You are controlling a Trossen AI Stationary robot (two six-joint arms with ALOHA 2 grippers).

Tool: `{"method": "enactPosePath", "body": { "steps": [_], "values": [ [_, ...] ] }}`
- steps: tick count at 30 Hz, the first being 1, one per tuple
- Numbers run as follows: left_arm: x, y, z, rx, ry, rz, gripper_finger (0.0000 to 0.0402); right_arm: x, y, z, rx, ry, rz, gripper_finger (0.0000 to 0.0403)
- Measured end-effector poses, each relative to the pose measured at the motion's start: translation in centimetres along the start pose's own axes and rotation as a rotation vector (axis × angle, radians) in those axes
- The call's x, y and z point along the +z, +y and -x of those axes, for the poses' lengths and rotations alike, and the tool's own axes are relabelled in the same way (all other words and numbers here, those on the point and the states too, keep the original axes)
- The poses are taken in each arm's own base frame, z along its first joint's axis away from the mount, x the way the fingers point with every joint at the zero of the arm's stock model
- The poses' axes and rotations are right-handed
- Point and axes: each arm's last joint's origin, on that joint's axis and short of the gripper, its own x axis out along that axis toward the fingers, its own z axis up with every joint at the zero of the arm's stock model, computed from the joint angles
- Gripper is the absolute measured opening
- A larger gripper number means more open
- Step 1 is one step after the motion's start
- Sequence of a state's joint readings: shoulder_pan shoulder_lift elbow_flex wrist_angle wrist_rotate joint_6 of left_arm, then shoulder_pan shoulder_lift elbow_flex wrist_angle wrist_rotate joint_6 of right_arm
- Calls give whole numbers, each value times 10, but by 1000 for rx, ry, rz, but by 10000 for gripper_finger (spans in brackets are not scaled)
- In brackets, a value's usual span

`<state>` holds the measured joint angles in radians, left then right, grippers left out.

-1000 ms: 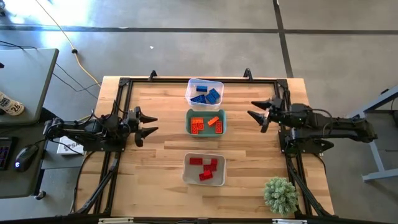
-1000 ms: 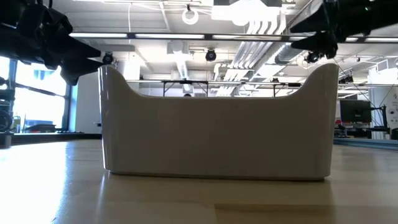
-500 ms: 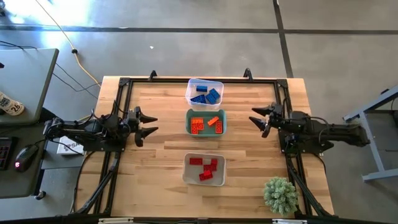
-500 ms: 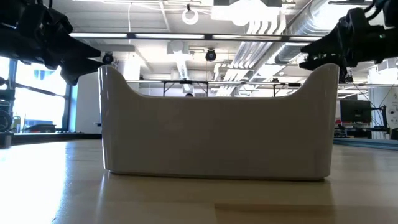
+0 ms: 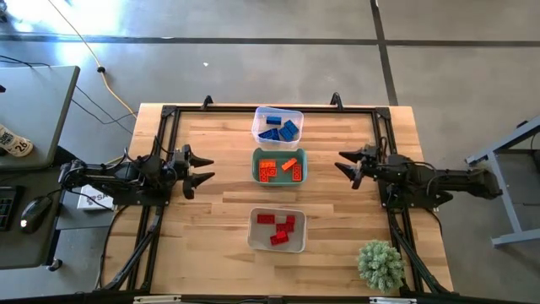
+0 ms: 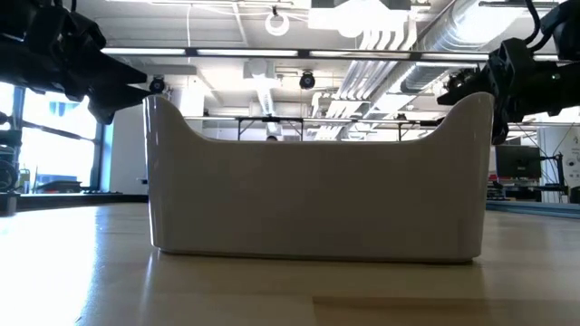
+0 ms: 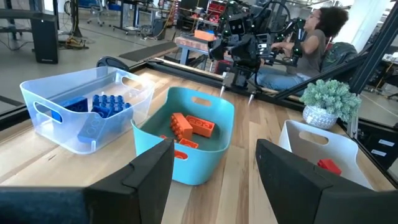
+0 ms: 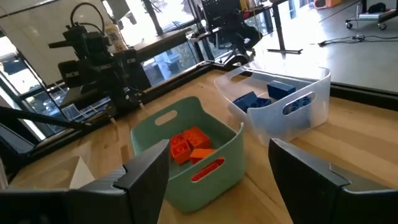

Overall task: Sort & place blocks by color
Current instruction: Return to Home Position

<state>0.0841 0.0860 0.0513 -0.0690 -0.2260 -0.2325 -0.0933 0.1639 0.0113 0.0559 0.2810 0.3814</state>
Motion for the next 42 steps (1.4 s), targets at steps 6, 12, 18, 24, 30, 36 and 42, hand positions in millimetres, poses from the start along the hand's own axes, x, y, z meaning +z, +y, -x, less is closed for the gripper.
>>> {"method": "enactPosePath", "body": {
  "steps": [6,12,18,24,30,36,42],
  "values": [
    [0,0,0,0,0,0,214,-1,0,-1,-2,13,-8,259],
    [0,0,0,0,0,0,214,-1,0,-1,-2,14,-3,259],
    [0,0,0,1,0,0,214,-1,0,-1,-2,14,-7,259],
    [0,0,0,1,0,0,214,-1,0,-1,-2,15,-7,259],
    [0,0,0,1,0,0,214,-1,0,-1,-2,15,-7,259],
    [0,0,0,1,0,0,214,-1,0,-1,-2,15,-7,259],
    [0,0,0,1,0,0,214,-1,0,-1,-2,15,-7,259]
  ]
}}
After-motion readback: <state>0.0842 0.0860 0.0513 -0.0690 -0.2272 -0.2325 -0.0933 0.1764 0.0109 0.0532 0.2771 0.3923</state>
